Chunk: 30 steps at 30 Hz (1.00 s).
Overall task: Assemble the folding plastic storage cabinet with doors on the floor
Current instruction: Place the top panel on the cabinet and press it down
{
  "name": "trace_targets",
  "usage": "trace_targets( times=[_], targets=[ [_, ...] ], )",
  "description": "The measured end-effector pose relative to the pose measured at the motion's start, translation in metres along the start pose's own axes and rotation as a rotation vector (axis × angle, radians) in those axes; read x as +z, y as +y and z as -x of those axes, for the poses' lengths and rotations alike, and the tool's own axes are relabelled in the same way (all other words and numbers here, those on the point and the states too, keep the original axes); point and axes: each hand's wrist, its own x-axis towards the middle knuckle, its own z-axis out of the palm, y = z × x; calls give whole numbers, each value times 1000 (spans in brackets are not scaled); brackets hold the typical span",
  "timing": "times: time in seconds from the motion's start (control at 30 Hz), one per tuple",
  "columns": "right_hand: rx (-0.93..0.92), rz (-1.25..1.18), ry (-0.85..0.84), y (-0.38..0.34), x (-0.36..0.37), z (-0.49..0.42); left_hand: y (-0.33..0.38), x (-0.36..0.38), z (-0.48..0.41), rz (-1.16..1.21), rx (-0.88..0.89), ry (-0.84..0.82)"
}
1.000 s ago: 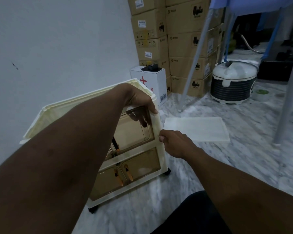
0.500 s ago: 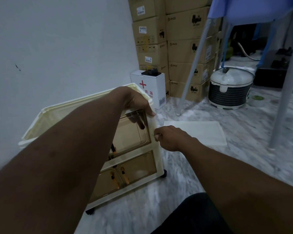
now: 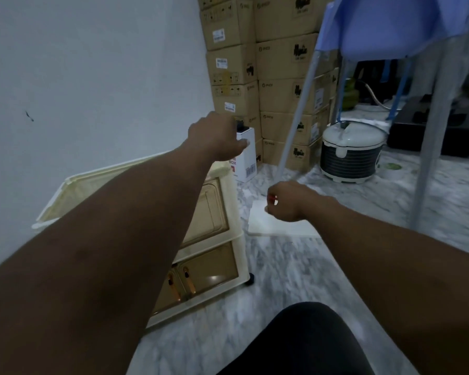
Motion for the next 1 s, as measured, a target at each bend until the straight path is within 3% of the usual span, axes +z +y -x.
trace_targets(
  times=[0.2,0.37,0.67,1.0],
  targets=[
    [123,18,64,61,-23,10,64,41,0,338,60,-105],
    [275,-45,70,125,2,-8,86,122,-18,459,-68,-235],
    [527,-172,65,237,97,-97,63,306,-67,358,-302,-515],
    [678,-172,36,308,181,-167,31,447,-84,261,-659,-588]
  ],
)
